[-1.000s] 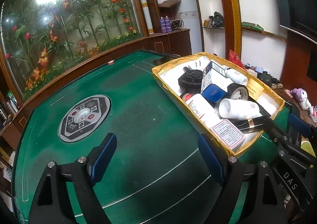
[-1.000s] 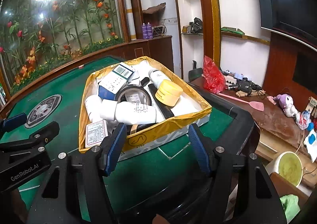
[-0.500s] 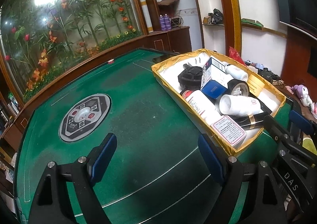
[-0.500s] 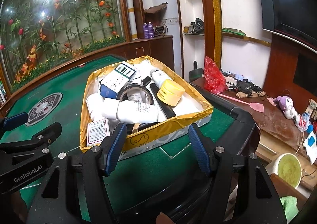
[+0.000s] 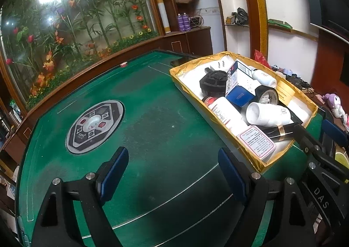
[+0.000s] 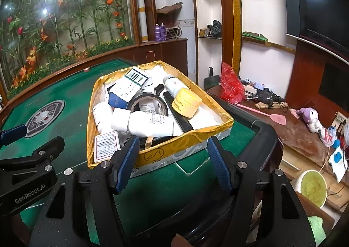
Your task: Organize rigid objects
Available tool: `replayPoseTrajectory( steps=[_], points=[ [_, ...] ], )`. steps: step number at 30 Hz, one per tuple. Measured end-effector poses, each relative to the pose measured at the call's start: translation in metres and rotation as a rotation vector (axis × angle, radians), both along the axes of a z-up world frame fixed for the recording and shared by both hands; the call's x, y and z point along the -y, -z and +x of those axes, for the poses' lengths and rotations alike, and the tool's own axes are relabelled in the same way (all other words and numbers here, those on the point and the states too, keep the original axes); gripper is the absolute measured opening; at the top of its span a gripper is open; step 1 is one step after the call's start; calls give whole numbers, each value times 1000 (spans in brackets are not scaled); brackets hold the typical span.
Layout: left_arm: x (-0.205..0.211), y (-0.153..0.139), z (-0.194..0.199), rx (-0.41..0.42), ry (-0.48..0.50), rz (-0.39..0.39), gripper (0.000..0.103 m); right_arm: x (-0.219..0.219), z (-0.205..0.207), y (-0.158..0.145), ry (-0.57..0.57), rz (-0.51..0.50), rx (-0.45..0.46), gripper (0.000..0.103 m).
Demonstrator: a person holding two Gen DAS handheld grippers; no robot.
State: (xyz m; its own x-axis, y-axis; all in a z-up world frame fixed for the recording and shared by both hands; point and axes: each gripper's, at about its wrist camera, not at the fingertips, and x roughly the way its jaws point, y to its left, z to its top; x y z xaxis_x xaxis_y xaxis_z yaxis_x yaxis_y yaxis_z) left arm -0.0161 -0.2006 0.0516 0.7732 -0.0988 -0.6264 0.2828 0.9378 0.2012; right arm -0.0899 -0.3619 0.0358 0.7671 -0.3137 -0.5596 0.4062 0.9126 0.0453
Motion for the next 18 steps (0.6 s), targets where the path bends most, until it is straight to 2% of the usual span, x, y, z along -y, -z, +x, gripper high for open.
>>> replayPoseTrajectory(
  steps=[18],
  points=[
    [-2,0,1,4,-7,24,85,-1,6,-8,20,-31,-24,66]
  ],
)
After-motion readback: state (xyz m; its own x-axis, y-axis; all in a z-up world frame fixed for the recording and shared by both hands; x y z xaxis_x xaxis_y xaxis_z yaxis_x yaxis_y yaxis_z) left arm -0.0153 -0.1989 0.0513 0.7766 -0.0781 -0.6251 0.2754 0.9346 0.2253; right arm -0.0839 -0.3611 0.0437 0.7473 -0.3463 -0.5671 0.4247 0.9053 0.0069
